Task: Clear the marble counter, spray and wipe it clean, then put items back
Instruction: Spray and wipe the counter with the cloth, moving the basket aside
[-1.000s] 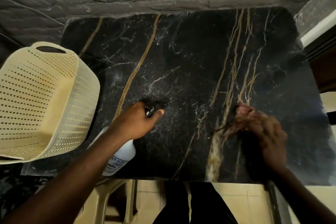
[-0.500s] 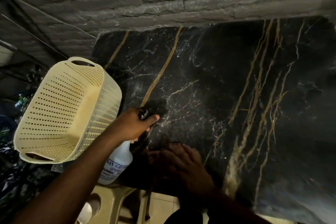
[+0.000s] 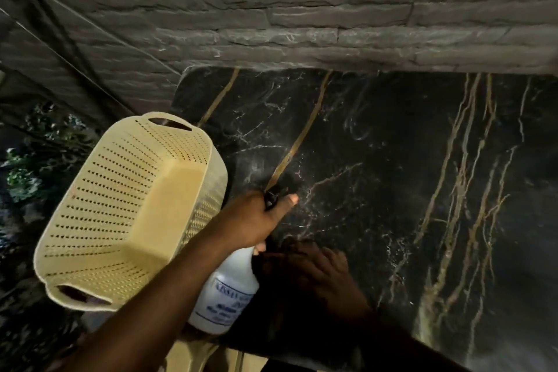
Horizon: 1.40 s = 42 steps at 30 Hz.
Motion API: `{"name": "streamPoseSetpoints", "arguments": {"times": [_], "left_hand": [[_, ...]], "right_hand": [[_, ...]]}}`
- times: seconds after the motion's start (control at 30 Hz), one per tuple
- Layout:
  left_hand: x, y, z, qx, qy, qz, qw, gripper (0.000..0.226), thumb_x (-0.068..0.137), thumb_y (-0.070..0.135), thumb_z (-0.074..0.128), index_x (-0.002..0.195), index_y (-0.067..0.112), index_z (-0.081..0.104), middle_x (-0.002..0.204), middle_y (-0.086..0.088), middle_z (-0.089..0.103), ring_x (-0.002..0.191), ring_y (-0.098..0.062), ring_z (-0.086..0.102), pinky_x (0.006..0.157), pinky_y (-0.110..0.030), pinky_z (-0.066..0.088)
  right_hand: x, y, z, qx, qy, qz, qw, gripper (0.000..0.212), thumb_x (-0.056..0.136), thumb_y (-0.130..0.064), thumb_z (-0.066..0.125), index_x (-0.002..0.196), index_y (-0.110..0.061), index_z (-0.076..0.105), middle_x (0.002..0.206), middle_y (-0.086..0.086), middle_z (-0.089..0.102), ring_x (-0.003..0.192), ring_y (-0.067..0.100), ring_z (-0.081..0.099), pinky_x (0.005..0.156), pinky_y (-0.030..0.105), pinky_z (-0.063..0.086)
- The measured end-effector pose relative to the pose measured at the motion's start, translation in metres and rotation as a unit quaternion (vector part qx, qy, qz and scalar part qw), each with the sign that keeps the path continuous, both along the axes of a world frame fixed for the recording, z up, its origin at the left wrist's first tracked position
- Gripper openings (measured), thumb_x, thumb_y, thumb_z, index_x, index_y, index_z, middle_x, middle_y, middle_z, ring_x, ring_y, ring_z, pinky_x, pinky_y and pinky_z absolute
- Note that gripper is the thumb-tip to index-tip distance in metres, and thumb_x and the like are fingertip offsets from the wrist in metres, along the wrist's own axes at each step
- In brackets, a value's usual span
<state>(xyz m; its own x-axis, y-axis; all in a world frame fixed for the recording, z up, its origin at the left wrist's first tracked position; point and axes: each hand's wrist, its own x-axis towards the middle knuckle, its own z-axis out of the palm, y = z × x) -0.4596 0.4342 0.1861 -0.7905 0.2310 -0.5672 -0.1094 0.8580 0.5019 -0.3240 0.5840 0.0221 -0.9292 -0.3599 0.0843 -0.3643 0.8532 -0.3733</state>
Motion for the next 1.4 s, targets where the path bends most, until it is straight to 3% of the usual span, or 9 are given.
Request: {"name": "streamPoseSetpoints", "arguments": {"times": [0.13, 0.23, 0.43, 0.63, 0.77, 0.87, 1.1, 1.27, 1.4], "left_hand": [[-0.001, -0.016, -0.006, 0.037, 0.008, 0.036, 0.999, 0.054, 0.089, 0.061, 0.045, 0.067, 0.015, 0.061, 0.055, -0.004, 0.064, 0.045, -0.013, 0.063, 0.05, -0.021, 0.048], [-0.004, -0.018, -0.007, 0.045, -0.042, 0.036, 0.997, 0.053, 0.087, 0.064, 0.046, 0.074, 0.016, 0.062, 0.071, -0.009, 0.072, 0.037, -0.013, 0.061, 0.046, -0.022, 0.05], [-0.034, -0.015, -0.007, 0.107, -0.062, 0.08, 0.989, 0.044, 0.09, 0.057, 0.05, 0.072, 0.018, 0.06, 0.067, -0.008, 0.065, 0.037, -0.015, 0.053, 0.044, -0.026, 0.046], [-0.045, 0.002, -0.01, 0.112, -0.112, 0.091, 0.983, 0.04, 0.091, 0.055, 0.05, 0.073, 0.02, 0.058, 0.064, -0.006, 0.058, 0.038, -0.013, 0.049, 0.042, -0.022, 0.041], [-0.062, 0.019, -0.002, 0.1, -0.114, 0.097, 0.984, 0.046, 0.091, 0.055, 0.051, 0.079, 0.012, 0.062, 0.067, -0.006, 0.063, 0.042, -0.014, 0.05, 0.042, -0.022, 0.041], [-0.077, 0.028, 0.004, 0.105, -0.126, 0.091, 0.982, 0.044, 0.091, 0.053, 0.05, 0.07, 0.015, 0.055, 0.059, -0.004, 0.051, 0.04, -0.015, 0.045, 0.041, -0.022, 0.04], [-0.1, 0.037, 0.004, 0.096, -0.131, 0.113, 0.98, 0.047, 0.091, 0.055, 0.049, 0.071, 0.013, 0.056, 0.057, -0.003, 0.054, 0.035, -0.013, 0.044, 0.041, -0.02, 0.038], [-0.121, 0.05, 0.007, 0.069, -0.146, 0.115, 0.98, 0.05, 0.091, 0.057, 0.049, 0.075, 0.011, 0.061, 0.06, -0.003, 0.059, 0.039, -0.014, 0.046, 0.045, -0.022, 0.04], [-0.139, 0.054, 0.01, 0.07, -0.136, 0.12, 0.981, 0.053, 0.091, 0.057, 0.048, 0.078, 0.007, 0.062, 0.064, -0.007, 0.063, 0.046, -0.017, 0.051, 0.046, -0.023, 0.042]], "right_hand": [[-0.067, 0.024, 0.011, 0.044, 0.032, -0.163, 0.985, 0.058, 0.078, -0.028, 0.064, 0.134, -0.028, 0.048, 0.135, 0.001, 0.042, 0.125, 0.032, 0.034, 0.097, 0.057, 0.037], [-0.109, -0.047, 0.03, 0.003, 0.031, -0.279, 0.96, 0.047, 0.081, -0.032, 0.055, 0.126, -0.019, 0.052, 0.128, 0.006, 0.05, 0.123, 0.034, 0.043, 0.098, 0.055, 0.039], [-0.036, -0.016, 0.004, -0.001, 0.004, 0.004, 1.0, 0.042, 0.097, -0.043, 0.027, 0.136, -0.031, 0.041, 0.14, 0.001, 0.044, 0.128, 0.027, 0.036, 0.1, 0.049, 0.031], [-0.156, 0.001, 0.027, -0.003, 0.021, -0.299, 0.954, 0.053, 0.085, -0.028, 0.059, 0.136, -0.025, 0.045, 0.138, 0.006, 0.041, 0.132, 0.034, 0.029, 0.105, 0.056, 0.028], [-0.114, -0.054, 0.013, -0.047, -0.064, -0.14, 0.987, 0.053, 0.091, -0.04, 0.039, 0.139, -0.02, 0.041, 0.143, 0.01, 0.041, 0.133, 0.038, 0.035, 0.106, 0.058, 0.028], [-0.082, 0.01, 0.008, -0.022, 0.002, 0.01, 1.0, 0.046, 0.092, -0.04, 0.033, 0.133, -0.023, 0.047, 0.139, 0.002, 0.043, 0.129, 0.031, 0.038, 0.104, 0.045, 0.023], [-0.213, 0.029, 0.025, -0.005, -0.009, -0.315, 0.949, 0.046, 0.09, -0.028, 0.044, 0.136, -0.023, 0.044, 0.14, 0.015, 0.042, 0.13, 0.041, 0.03, 0.105, 0.061, 0.026], [-0.139, 0.007, 0.01, -0.026, 0.036, -0.036, 0.998, 0.047, 0.089, -0.041, 0.033, 0.134, -0.026, 0.036, 0.13, 0.006, 0.051, 0.117, 0.032, 0.043, 0.092, 0.047, 0.038], [-0.193, 0.092, 0.009, 0.018, 0.093, -0.123, 0.988, 0.042, 0.093, -0.04, 0.03, 0.133, -0.029, 0.038, 0.135, 0.002, 0.037, 0.126, 0.033, 0.032, 0.102, 0.05, 0.03]]}}
